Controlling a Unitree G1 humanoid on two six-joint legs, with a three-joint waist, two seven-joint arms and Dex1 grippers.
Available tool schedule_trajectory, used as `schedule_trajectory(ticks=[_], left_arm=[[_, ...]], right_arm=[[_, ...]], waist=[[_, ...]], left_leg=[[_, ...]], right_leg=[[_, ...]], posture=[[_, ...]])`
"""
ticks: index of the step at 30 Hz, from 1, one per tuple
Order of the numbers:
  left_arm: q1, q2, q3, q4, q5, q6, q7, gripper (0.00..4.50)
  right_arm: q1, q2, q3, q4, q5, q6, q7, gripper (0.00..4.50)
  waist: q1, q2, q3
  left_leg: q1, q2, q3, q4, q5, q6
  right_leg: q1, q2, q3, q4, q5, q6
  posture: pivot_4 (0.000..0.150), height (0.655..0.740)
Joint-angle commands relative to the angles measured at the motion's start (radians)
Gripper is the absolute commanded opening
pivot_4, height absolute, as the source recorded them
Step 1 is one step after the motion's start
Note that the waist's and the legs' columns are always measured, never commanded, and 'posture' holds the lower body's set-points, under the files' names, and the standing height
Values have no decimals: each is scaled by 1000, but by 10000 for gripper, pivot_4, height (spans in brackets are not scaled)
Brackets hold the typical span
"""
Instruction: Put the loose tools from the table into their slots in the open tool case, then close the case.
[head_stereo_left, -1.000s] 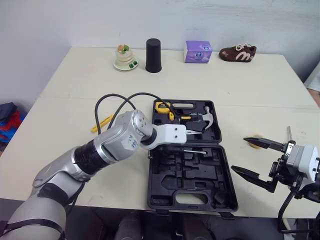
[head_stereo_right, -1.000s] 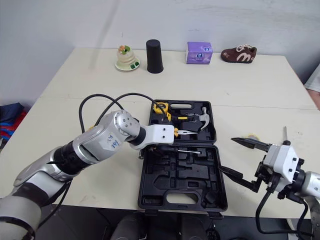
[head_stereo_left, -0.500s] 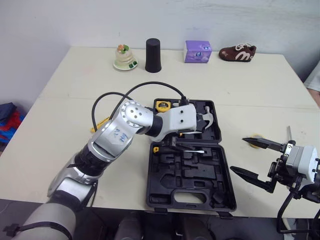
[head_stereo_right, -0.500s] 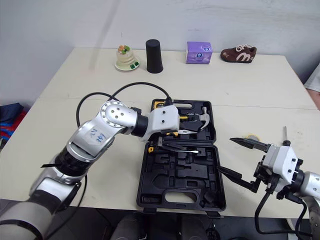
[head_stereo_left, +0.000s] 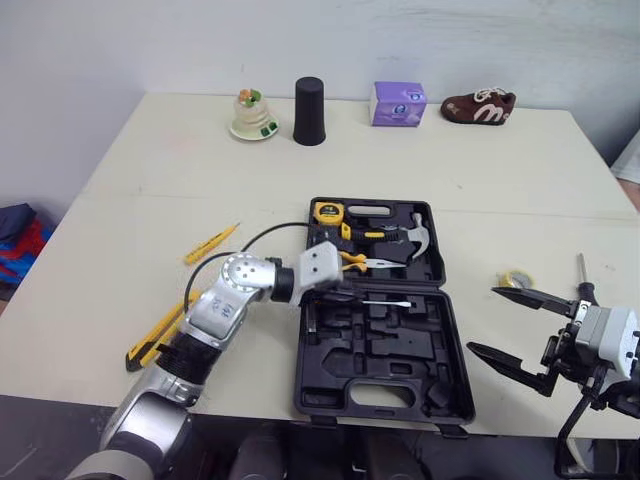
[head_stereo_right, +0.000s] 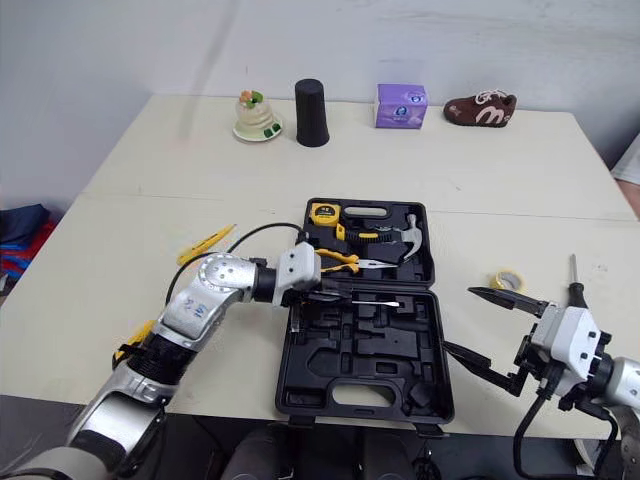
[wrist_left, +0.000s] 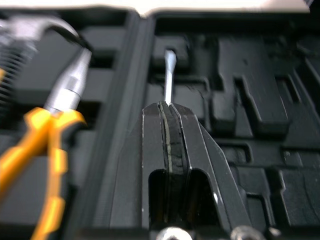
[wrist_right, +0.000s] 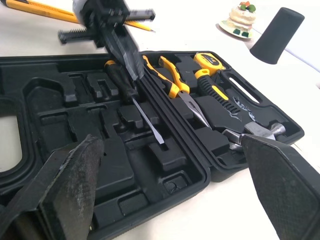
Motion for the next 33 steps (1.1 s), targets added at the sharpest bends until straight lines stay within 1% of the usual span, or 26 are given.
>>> schedule_trajectory(ticks=[1,5,8,11,14,15,16,17,19,22,24,25,26,28,30,33], left_arm=[[-1,-15,-14,28,33,16,30,324],[-4,-7,-55,84,89,37,34,324],[-1,21,-117,133,142,73,11,324],[5,24,-142,125,149,148,10,324],[20,26,-149,104,158,116,22,324],[19,27,-141,96,155,89,24,324],[14,27,-131,89,152,82,27,324],[7,32,-124,83,150,86,25,324],[-5,37,-94,80,145,11,39,324],[-10,7,3,81,74,-179,61,324],[-31,-10,123,79,-11,-352,71,324],[-36,2,166,72,-63,-360,37,6397],[-35,22,198,68,-107,-368,-6,9125],[-18,97,261,74,-152,-360,-70,17934],[5,155,328,78,-185,-349,-78,27817],[85,245,443,66,-229,-309,-63,42065]], right_arm=[[5,5,-34,2,1,-28,0,45000],[25,11,-40,-1,1,-40,-4,45000],[46,20,-46,-3,0,-52,-8,45000],[54,29,-45,-3,-2,-56,-19,45000],[58,47,-50,8,-1,-63,-43,45000],[58,51,-52,13,-3,-64,-51,45000],[58,54,-55,17,-4,-62,-59,45000],[57,57,-59,23,-5,-62,-65,45000],[52,61,-71,34,-23,-41,-109,45000],[48,53,-96,49,-82,7,-206,45000],[52,51,-126,61,-85,-6,-212,45000],[56,51,-145,72,-84,-16,-210,45000],[60,51,-165,88,-84,-27,-208,45000],[81,44,-221,157,-133,-37,-245,45000],[85,43,-270,234,-154,-73,-258,45000],[87,51,-342,352,-169,-151,-280,45000]], waist=[[0,0,0],[-1,0,0],[0,0,-3],[-3,0,-9],[-3,1,-16],[-3,1,-17],[-3,2,-17],[-3,2,-17],[-4,3,-18],[-4,3,-17],[-1,5,-14],[0,5,-14],[0,5,-14],[-2,6,-14],[-2,8,-15],[-4,10,-14]], left_leg=[[0,0,0,0,0,0],[1,0,0,0,0,1],[3,0,0,0,-1,0],[3,0,0,0,-2,0],[6,1,0,-1,-3,1],[7,1,0,-2,-4,1],[14,2,0,-3,-5,1],[17,2,0,-4,-6,1],[17,3,0,-4,-8,1],[17,3,1,-4,-8,2],[16,4,1,-4,-8,2],[14,4,1,-4,-8,2],[9,4,1,-3,-8,2],[2,3,1,-2,-7,2],[2,3,3,-2,-8,2],[1,3,4,-2,-9,3]], right_leg=[[0,0,0,0,0,0],[1,0,0,0,0,0],[2,0,-1,0,0,0],[3,0,0,0,0,0],[7,0,0,-2,0,0],[9,0,0,-2,0,0],[14,0,0,-5,-1,-1],[17,0,0,-6,-1,-1],[19,0,0,-7,-1,-2],[17,0,0,-8,-1,-2],[15,0,0,-8,-1,-2],[13,0,0,-8,-1,-2],[8,0,-1,-7,-1,-1],[2,0,-1,-5,0,-1],[1,0,0,-5,-1,-1],[0,0,0,-7,-1,0]], posture=[[1500,7400],[1500,7400],[1500,7400],[1500,7400],[1500,7400],[1500,7400],[1500,7400],[1500,7400],[1500,7400],[1500,7400],[1500,7400],[1500,7400],[1500,7400],[1500,7400],[1500,7400],[1500,7400]])
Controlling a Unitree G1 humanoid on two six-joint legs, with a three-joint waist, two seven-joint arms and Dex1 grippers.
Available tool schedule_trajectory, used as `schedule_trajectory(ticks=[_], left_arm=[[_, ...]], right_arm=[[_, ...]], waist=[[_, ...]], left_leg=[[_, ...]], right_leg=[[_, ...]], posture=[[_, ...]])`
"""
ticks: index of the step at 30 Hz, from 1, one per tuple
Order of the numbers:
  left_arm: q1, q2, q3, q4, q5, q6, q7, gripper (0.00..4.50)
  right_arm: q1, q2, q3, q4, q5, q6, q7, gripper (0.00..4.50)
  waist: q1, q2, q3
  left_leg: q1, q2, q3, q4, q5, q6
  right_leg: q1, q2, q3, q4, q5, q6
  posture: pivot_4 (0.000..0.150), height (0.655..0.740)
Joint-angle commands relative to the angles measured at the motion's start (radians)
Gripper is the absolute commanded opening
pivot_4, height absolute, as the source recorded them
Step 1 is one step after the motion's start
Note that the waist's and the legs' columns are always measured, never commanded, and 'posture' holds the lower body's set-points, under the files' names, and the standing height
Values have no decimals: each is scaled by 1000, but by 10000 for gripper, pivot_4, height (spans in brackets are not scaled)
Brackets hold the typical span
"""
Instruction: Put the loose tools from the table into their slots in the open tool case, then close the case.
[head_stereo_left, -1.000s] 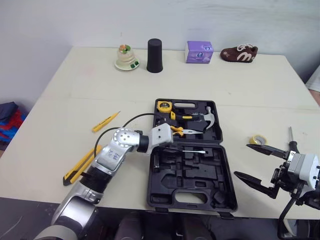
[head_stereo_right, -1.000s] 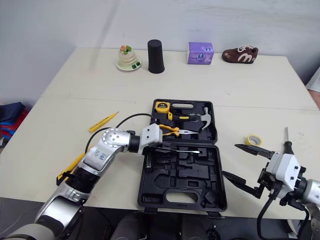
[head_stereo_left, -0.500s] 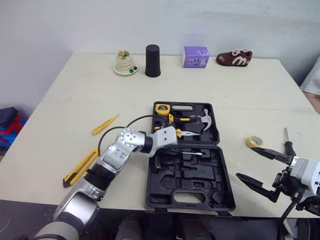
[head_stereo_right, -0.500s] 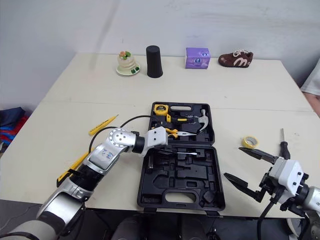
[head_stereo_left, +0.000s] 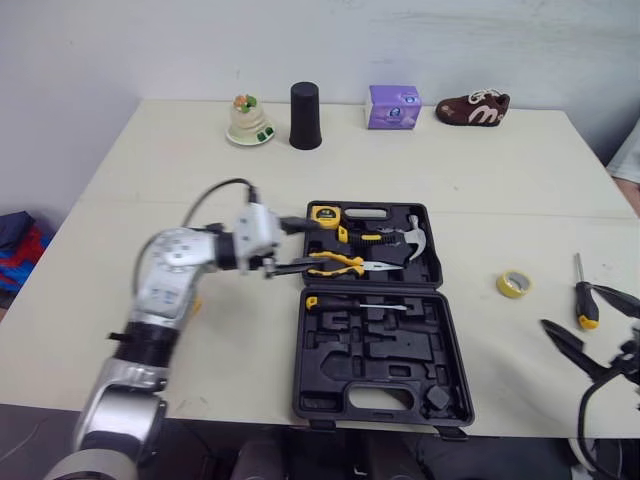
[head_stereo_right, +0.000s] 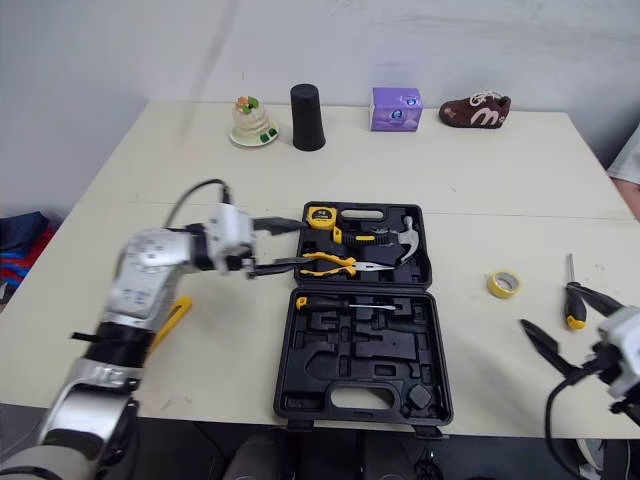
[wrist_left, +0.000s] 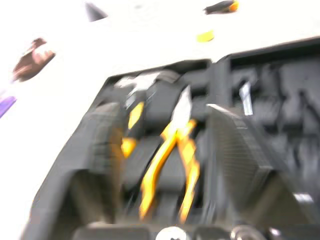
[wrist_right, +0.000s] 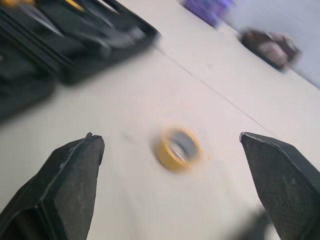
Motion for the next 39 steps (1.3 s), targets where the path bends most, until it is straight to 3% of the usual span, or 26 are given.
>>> schedule_trajectory(ticks=[1,7,11,14,19,24,29,32,34,39], left_arm=[[97,92,145,-10,-45,-1,12,44449],[388,190,444,-22,-39,24,186,44449],[602,202,628,-20,-67,57,246,44449],[671,215,771,91,-71,88,349,44449],[784,189,879,97,-84,127,433,44449],[796,180,851,19,-131,168,398,44449],[709,162,710,-128,-184,208,331,44449],[641,158,607,-260,-247,270,287,44449],[602,168,559,-307,-270,294,259,44449],[454,161,418,-467,-366,407,230,44449]], right_arm=[[7,3,-115,120,-22,-101,-49,45000],[44,5,-221,362,-46,-194,-135,45000],[84,8,-273,490,-28,-230,-177,45000],[133,17,-303,581,-35,-181,-260,45000],[180,42,-303,656,-16,-230,-286,45000],[161,57,-289,632,7,-247,-290,45000],[98,75,-221,476,33,-194,-287,45000],[75,22,-162,360,40,2,-305,45000],[67,-7,-132,282,56,90,-281,45000],[9,-121,-55,161,106,349,-210,45000]], waist=[[-3,1,1],[-13,1,1],[-24,1,1],[-24,1,1],[-24,1,0],[-26,1,-1],[-25,-1,-2],[-25,2,-2],[-25,3,-2],[-27,3,-1]], left_leg=[[0,0,1,0,-1,1],[1,1,2,-1,-4,1],[2,0,3,-5,-4,1],[3,0,3,-8,-5,-3],[4,-1,3,-15,-5,-3],[5,-1,5,-15,-5,-4],[9,-1,7,-16,-5,-4],[10,-1,10,-16,-5,-4],[10,-1,11,-16,-4,-4],[9,0,12,-18,-3,-1]], right_leg=[[0,0,1,0,0,0],[0,-2,2,-2,0,1],[0,-5,2,-4,0,0],[0,-7,1,-6,0,-1],[0,-9,1,-9,-10,-19],[0,-9,3,-9,-9,-18],[4,-9,3,-9,-9,-17],[4,-9,5,-9,-7,-14],[3,-9,6,-8,1,0],[1,-6,6,-9,0,0]], posture=[[1500,7400],[1500,7400],[1500,7400],[1500,7400],[1500,7400],[1500,7400],[1500,7400],[1500,7400],[1500,7400],[1500,7400]])
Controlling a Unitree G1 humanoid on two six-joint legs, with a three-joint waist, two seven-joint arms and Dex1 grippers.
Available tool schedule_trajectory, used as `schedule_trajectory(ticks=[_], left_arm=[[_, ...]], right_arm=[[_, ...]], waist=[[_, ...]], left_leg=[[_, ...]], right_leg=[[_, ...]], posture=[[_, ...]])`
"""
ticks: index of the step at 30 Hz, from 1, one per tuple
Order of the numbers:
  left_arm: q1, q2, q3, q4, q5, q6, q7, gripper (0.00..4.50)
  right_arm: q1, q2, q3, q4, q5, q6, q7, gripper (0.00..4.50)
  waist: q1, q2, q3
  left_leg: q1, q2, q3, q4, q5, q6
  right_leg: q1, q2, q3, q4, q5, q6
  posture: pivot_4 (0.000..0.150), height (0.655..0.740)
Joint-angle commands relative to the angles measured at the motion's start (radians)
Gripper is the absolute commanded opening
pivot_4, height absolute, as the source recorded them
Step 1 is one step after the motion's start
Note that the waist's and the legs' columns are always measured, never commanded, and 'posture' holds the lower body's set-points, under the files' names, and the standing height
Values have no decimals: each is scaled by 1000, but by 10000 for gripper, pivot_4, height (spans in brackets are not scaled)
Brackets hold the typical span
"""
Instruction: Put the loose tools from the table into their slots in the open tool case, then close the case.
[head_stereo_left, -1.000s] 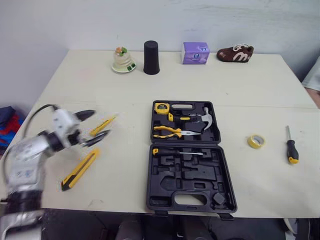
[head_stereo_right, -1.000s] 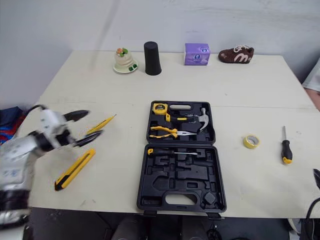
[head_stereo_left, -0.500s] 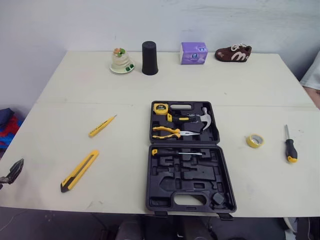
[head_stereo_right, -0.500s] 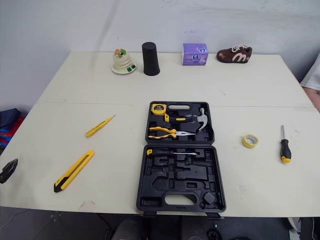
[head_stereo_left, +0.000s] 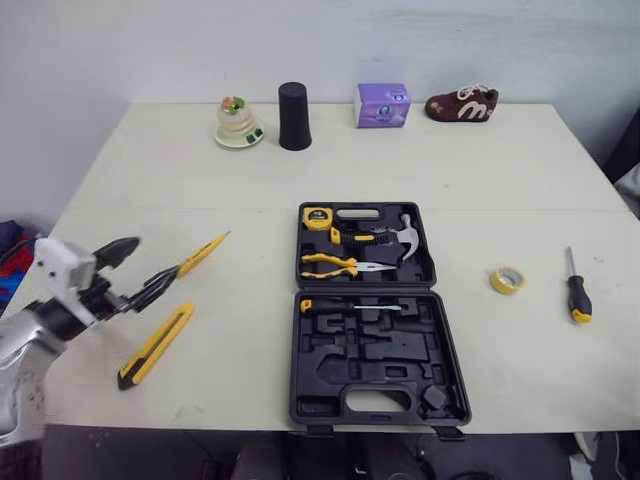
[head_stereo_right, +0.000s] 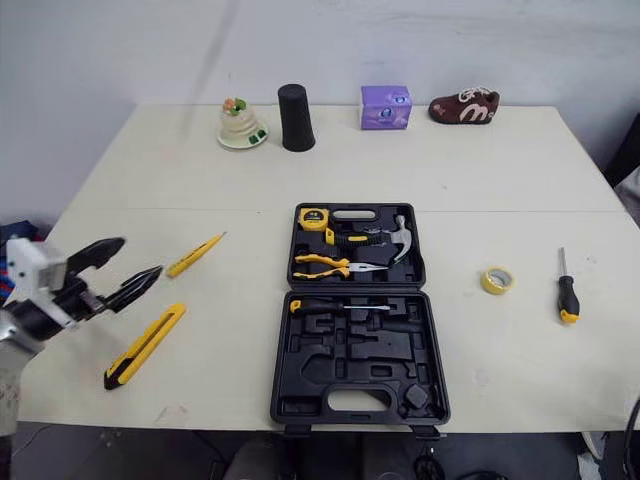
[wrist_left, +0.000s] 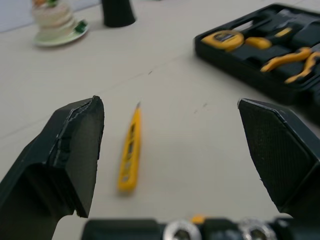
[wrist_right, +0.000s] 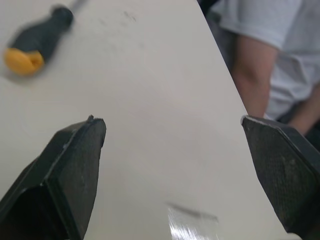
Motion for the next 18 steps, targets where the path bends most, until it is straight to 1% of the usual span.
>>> schedule_trajectory(ticks=[1,3,7,11,12,14,18], left_arm=[[-52,4,-73,-156,-112,95,-20,44449],[-57,6,-128,-228,-149,146,-33,44449],[-92,-7,-183,-298,-193,195,-21,44449],[-142,-22,-230,-335,-213,217,-18,44449],[-151,-26,-237,-338,-216,222,-16,44449],[-162,-35,-264,-349,-205,221,-15,44449],[-159,-42,-302,-364,-189,214,-23,44449]], right_arm=[[-35,-72,38,-80,48,178,45,45000],[-74,-108,66,-101,72,286,59,45000],[-180,-150,112,-90,82,436,40,45000],[-313,-186,208,-50,47,585,-5,45000],[-337,-190,224,-40,38,608,-14,45000],[-403,-191,267,17,-13,585,-45,45000],[-522,-177,320,105,-43,616,-77,45000]], waist=[[0,0,0],[0,0,0],[3,-1,1],[1,-1,2],[1,-1,2],[2,-1,2],[2,-1,2]], left_leg=[[0,0,0,0,1,1],[0,0,1,0,0,1],[0,0,0,1,1,0],[-1,-1,0,4,2,2],[-1,-2,1,4,2,3],[-1,-2,1,4,3,3],[-4,-3,1,5,6,-3]], right_leg=[[0,0,0,0,0,0],[0,1,1,0,0,1],[0,3,1,0,-1,2],[0,3,3,0,1,5],[0,3,4,0,1,6],[0,3,4,0,1,6],[-2,3,4,0,1,6]], posture=[[1500,7400],[1500,7400],[1500,7400],[1500,7400],[1500,7400],[1500,7400],[1500,7400]])
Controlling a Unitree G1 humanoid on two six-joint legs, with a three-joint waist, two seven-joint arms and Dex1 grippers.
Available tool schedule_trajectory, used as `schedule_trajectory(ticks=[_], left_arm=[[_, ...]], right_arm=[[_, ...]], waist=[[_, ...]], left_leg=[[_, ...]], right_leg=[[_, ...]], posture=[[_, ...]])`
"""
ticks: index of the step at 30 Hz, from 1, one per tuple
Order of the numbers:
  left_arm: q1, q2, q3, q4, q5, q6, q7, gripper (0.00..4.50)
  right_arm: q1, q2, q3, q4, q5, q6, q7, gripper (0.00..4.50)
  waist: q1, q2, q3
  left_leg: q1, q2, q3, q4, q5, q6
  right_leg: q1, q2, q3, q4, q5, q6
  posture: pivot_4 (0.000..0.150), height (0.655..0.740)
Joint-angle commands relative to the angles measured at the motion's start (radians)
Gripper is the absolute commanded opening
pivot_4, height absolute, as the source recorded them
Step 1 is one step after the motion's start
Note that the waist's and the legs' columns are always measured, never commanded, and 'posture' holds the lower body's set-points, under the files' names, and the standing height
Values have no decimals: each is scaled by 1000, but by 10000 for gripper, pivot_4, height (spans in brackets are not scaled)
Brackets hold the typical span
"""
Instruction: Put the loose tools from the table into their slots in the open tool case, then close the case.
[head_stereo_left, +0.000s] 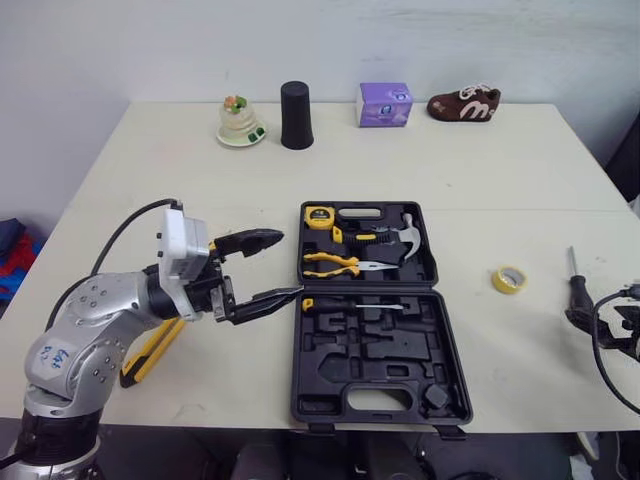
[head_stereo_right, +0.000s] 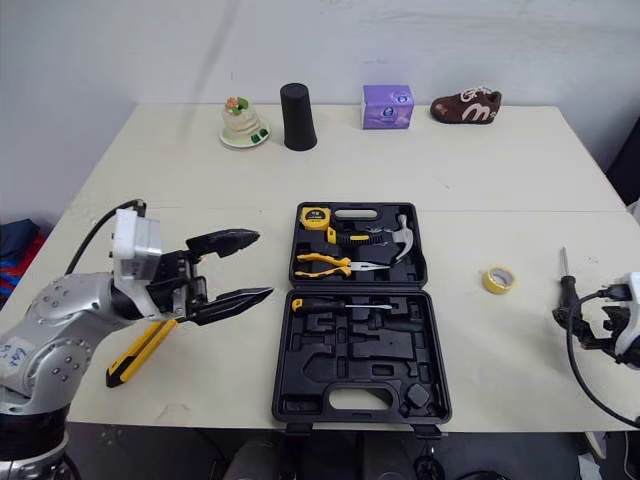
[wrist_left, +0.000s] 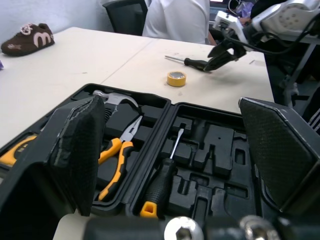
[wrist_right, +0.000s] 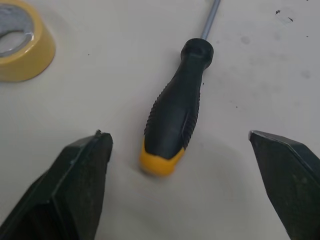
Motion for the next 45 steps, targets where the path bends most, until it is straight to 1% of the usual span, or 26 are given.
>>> schedule_trajectory(ticks=[1,3,5,6,7,10,12,13,14,17,19,22,24,25,28,29,31,32,35,38,41,42,45], left_arm=[[-4,0,-17,-44,7,-11,-6,44449],[-4,1,-22,-47,8,-13,-4,44449],[-6,4,-22,-48,8,-14,-5,44449],[-7,7,-22,-48,8,-14,-7,45000],[-6,11,-20,-49,9,-14,-10,45000],[-8,21,-14,-46,11,-16,-19,45000],[-10,22,-13,-42,14,-20,-23,45000],[-10,23,-15,-40,17,-22,-26,45000],[-9,22,-17,-36,21,-27,-28,45000],[-10,22,-31,-22,35,-42,-60,45000],[-7,29,-31,-19,25,-38,-91,45000],[12,59,-31,-5,53,-74,-169,45000],[13,73,-36,21,67,-106,-219,45000],[9,81,-40,32,71,-114,-243,45000],[-18,80,-60,73,128,-190,-288,45000],[-22,71,-71,98,163,-251,-314,45000],[-24,69,-91,133,202,-310,-353,45000],[-23,69,-104,148,218,-327,-366,45000],[-18,67,-121,172,240,-347,-374,45000],[-16,62,-119,183,239,-338,-363,45000],[2,67,-124,185,253,-339,-357,45000],[9,68,-122,181,252,-333,-354,45000],[25,70,-114,173,247,-318,-345,45000]], right_arm=[[-63,-5,21,54,-35,15,-26,45000],[-100,2,42,92,-51,16,-30,45000],[-136,9,47,120,-45,58,-35,45000],[-147,8,49,126,-45,89,-40,39681],[-151,5,50,124,-45,122,-45,36962],[-146,4,15,69,-18,243,-58,21338],[-141,13,-21,32,-6,287,-82,12000],[-136,14,-29,17,-7,293,-86,10535],[-131,14,-34,3,-9,291,-87,10532],[-114,-9,-57,-76,-29,152,-50,10531],[-81,-67,-40,-126,-73,54,-5,10531],[-16,-187,-21,-231,-98,-120,196,10530],[1,-242,8,-297,-94,-255,337,10530],[-5,-260,29,-330,-80,-282,389,10530],[-91,-287,152,-462,-1,-267,508,10530],[-137,-281,222,-524,34,-233,540,10530],[-216,-262,337,-606,79,-178,590,10530],[-273,-245,432,-642,49,-181,622,10530],[-402,-193,626,-694,-39,-172,652,10530],[-474,-153,726,-708,-100,-149,651,10529],[-522,-142,832,-716,-210,-141,653,10529],[-530,-147,850,-717,-230,-137,660,10529],[-537,-151,860,-715,-257,-118,667,10529]], waist=[[0,0,0],[1,0,0],[1,0,0],[1,0,0],[1,0,0],[1,0,0],[7,0,0],[10,0,0],[11,0,0],[8,0,0],[4,1,1],[-1,5,3],[-8,5,3],[-10,3,4],[-14,-2,7],[-13,-2,7],[-12,-2,8],[-11,-3,8],[-7,-4,9],[0,-4,9],[3,-4,9],[2,-4,9],[1,-4,9]], left_leg=[[-1,0,0,0,0,0],[-3,1,-1,1,1,-1],[-3,1,-1,1,1,-1],[-4,1,-1,2,1,-1],[-4,1,-1,2,2,-1],[-3,1,-1,3,2,-1],[-4,1,-2,4,2,-1],[-4,1,-3,4,2,-1],[-5,1,-3,4,2,-1],[-5,0,-2,3,1,0],[-5,0,-2,3,1,0],[-5,-1,-1,2,1,0],[-3,1,0,2,1,-1],[-3,1,1,2,1,-2],[-2,9,0,2,2,-7],[-2,10,0,2,3,-8],[-3,11,-1,2,3,-8],[-3,11,-1,2,3,-8],[-5,12,-1,2,2,-8],[-12,12,1,4,1,-7],[-23,14,-1,13,-1,-6],[-26,14,-1,16,-3,-5],[-26,14,0,19,-5,-2]], right_leg=[[-1,0,0,0,0,0],[-2,2,0,0,0,0],[-2,3,0,0,0,0],[-2,3,0,0,0,0],[-2,3,1,0,0,0],[-1,3,1,0,1,1],[-1,3,0,0,1,1],[-1,2,0,0,1,1],[-1,2,0,0,1,1],[-1,2,0,-1,1,1],[-2,2,0,-1,1,2],[-2,5,1,0,0,3],[-3,10,3,0,0,4],[-2,11,3,0,0,4],[-2,12,2,-1,1,1],[-2,13,2,0,1,0],[-3,13,1,0,2,-2],[-4,13,1,0,2,-3],[-6,13,0,0,1,-4],[-14,11,1,1,1,-5],[-22,11,-2,3,0,-6],[-23,11,-3,5,0,-7],[-23,10,-3,5,0,-7]], posture=[[1500,7400],[1500,7400],[1500,7400],[1500,7400],[1500,7400],[1500,7400],[1500,7400],[1500,7400],[1500,7400],[1500,7400],[1500,7400],[1500,7400],[1500,7400],[1500,7400],[1500,7400],[1500,7400],[1500,7400],[1500,7400],[1500,7400],[1500,7400],[1500,7400],[1500,7400],[1500,7400]])
